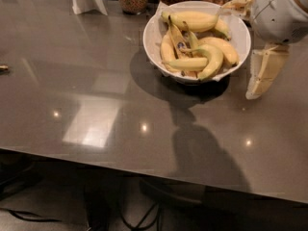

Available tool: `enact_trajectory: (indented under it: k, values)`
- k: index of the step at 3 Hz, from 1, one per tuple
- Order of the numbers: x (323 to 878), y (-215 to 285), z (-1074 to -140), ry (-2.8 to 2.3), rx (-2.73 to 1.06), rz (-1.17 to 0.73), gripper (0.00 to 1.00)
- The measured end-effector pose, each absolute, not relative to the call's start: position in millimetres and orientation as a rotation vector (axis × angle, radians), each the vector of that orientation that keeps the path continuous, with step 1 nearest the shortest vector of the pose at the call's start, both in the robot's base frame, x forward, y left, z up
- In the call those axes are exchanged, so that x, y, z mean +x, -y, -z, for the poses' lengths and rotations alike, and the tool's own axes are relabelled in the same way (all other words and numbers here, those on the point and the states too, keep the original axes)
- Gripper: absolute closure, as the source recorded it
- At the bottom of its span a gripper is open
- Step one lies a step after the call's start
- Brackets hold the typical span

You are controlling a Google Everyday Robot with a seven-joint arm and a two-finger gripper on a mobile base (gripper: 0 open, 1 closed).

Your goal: Pick banana from white bowl

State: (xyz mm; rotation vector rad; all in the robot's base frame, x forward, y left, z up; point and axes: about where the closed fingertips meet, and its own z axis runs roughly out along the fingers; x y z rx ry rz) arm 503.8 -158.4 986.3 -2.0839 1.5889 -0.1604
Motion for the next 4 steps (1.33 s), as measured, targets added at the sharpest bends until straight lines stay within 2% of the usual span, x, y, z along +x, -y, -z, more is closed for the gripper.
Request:
enact_trajectory:
  k: [2, 4]
  values:
    - [542.5, 138.1, -1005.9, -1.141, -2.256, 0.559, 0.00]
    - [544.1, 137.0, -1009.2, -1.053, -2.299, 0.599, 0.00]
